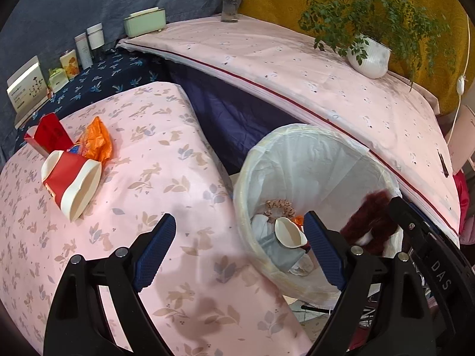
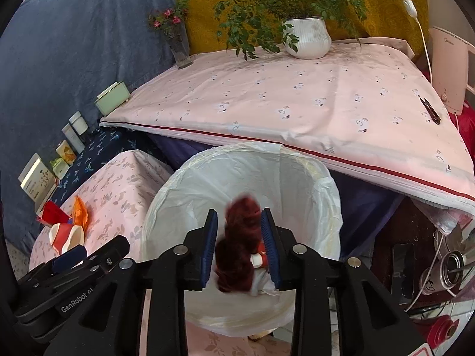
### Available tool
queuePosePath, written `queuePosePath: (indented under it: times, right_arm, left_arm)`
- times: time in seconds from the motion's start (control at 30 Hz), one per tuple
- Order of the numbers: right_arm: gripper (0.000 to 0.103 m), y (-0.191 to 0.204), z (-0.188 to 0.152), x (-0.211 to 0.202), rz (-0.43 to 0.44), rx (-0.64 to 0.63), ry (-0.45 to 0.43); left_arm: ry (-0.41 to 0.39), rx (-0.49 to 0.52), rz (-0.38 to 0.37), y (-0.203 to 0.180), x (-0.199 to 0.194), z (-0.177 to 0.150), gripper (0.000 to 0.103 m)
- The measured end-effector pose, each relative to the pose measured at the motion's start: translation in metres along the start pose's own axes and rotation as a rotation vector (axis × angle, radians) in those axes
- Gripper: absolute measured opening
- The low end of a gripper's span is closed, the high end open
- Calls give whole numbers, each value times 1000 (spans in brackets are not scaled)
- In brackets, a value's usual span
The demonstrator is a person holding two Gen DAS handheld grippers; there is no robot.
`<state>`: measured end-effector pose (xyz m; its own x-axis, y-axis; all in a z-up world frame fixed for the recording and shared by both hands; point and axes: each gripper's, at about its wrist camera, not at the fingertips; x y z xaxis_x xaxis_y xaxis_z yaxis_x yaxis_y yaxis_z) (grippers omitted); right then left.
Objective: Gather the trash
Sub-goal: 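Carry the cup and dark red scrunchie over the white bin and open both grippers, then move both grippers back from the bin toward the remaining cup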
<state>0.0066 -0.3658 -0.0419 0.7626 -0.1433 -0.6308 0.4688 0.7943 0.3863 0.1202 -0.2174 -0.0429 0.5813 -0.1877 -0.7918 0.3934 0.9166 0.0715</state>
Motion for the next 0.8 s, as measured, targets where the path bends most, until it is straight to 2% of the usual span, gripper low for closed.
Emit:
queuePosePath:
  times: [0.07, 0.2, 0.33, 0.8]
  right_arm:
    - [40, 6, 0, 0, 4, -7, -4]
    - [43, 18, 0, -2, 13, -22, -8]
    - [50, 28, -3, -4, 18, -33, -9]
    - [56, 73, -19, -8, 42, -107, 10]
  left_arm:
    - [2, -17, 4, 7, 0, -1, 85]
    - [3, -49, 11, 19, -1, -1, 86]
    - [3, -68, 20, 30, -3, -4, 86]
    - [14, -160, 62, 82, -11, -16, 86]
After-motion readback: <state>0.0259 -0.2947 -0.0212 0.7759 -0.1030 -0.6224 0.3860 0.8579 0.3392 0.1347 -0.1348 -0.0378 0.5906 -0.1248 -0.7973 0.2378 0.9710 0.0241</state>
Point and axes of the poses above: each gripper's, at about its wrist camera, not at the fingertips, and x roughly the way its jaws point, y to its left, z to its top, and after that the axes turned 11 degrees about z, right-handed
